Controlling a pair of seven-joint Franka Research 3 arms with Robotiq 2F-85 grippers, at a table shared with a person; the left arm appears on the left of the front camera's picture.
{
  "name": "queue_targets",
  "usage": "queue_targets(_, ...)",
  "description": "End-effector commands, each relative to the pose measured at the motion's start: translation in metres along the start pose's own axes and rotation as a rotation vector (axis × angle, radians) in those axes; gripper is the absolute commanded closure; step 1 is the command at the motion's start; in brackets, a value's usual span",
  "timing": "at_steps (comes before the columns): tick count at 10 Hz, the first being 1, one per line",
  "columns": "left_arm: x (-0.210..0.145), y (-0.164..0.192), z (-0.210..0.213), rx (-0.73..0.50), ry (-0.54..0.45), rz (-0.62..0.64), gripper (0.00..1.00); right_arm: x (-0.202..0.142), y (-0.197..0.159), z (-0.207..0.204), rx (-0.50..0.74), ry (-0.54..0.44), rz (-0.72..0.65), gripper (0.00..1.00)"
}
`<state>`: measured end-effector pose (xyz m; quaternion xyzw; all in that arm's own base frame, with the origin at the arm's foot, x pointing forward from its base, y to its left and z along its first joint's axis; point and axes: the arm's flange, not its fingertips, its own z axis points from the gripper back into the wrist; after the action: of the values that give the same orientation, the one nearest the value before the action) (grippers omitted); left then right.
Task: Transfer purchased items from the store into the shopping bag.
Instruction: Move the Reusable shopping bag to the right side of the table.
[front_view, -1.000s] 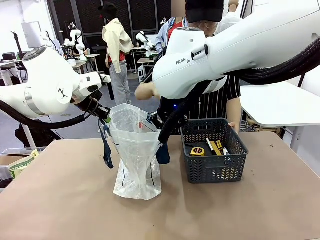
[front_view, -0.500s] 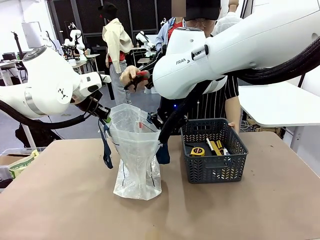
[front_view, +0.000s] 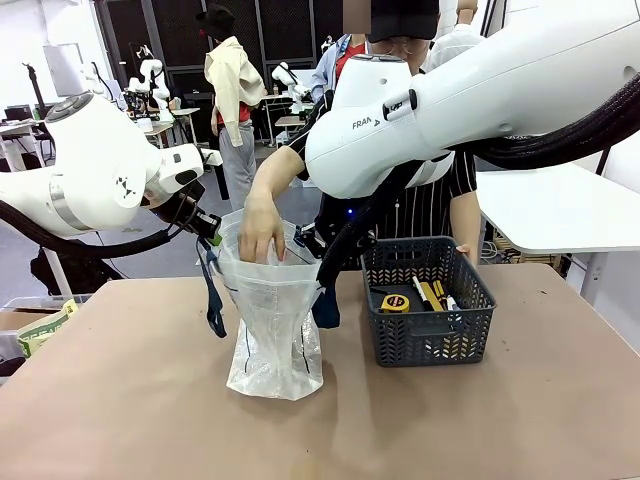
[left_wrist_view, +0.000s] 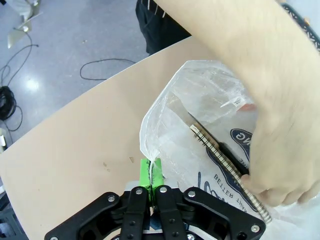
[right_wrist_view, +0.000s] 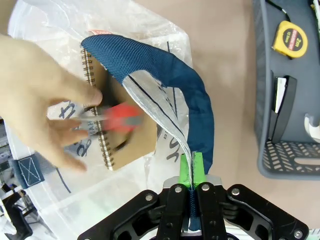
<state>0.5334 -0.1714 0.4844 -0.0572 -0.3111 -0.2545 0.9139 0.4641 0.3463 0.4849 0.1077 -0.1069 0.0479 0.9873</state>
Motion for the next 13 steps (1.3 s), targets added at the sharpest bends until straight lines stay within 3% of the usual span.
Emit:
queue_targets(1, 0.0005, 0.0008, 0.0014, 0.007, 0.003, 0.009, 1.0, -0.0009, -0.001, 0.0015, 0.007, 0.004, -0.009, 1.0)
queue_targets(13, 0.0005, 0.0008, 0.0014, 0.007, 0.003, 0.009, 1.0, -0.0009, -0.001, 0.0015, 0.007, 0.004, -0.009, 1.0)
